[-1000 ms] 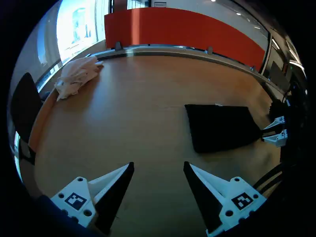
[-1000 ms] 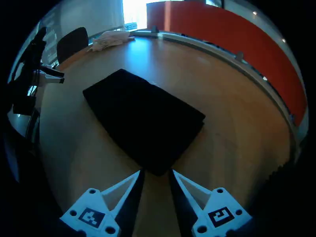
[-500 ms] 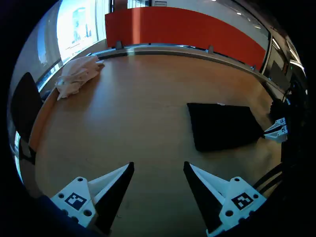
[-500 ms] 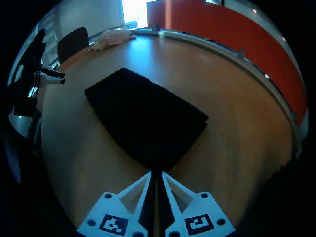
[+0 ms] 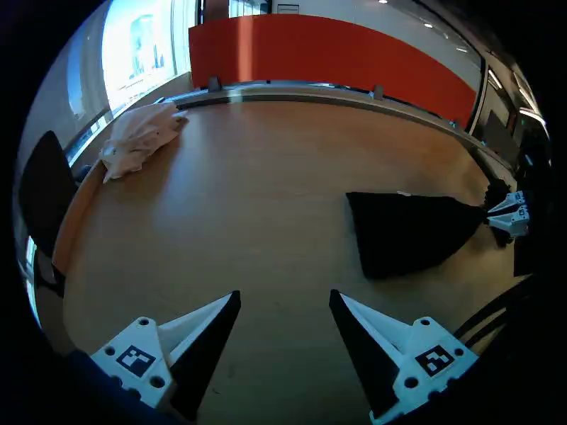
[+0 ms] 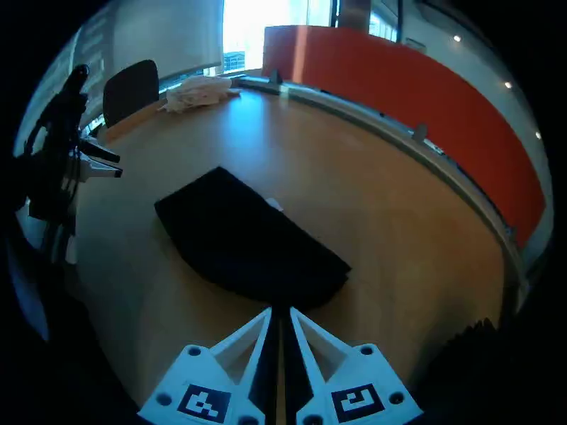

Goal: Fold towel

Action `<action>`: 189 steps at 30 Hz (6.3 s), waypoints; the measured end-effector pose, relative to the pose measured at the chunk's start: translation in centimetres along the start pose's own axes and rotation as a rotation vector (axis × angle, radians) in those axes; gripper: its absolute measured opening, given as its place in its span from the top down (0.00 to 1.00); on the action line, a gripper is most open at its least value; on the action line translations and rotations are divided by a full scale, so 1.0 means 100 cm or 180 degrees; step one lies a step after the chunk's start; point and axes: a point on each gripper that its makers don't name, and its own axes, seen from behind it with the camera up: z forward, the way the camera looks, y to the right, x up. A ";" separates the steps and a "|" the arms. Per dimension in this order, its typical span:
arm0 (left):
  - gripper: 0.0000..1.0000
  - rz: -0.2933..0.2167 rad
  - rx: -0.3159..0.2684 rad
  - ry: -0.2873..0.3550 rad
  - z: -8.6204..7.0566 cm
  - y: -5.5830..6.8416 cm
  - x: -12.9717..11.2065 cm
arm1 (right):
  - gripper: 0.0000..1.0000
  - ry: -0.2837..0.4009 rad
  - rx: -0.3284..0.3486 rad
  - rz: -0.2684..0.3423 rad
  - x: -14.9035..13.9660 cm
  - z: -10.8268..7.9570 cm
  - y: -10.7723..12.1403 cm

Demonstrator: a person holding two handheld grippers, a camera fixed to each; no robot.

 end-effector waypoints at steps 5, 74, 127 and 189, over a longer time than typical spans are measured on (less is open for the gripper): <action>0.07 -0.0001 -0.0005 0.0001 0.000 0.001 0.000 | 0.87 0.0131 -0.0093 -0.0137 0.027 -0.014 0.007; 0.07 -0.0040 0.0072 0.0029 -0.011 -0.022 0.001 | 0.89 0.0157 0.0807 -0.0520 0.078 0.054 -0.121; 0.07 -0.0042 0.0053 0.0035 -0.017 -0.023 -0.007 | 0.23 -0.0387 0.0398 0.0084 -0.034 0.039 -0.105; 0.07 -0.0028 -0.0015 0.0138 -0.018 -0.019 0.006 | 0.95 0.0105 0.0087 -0.0131 0.049 0.002 -0.073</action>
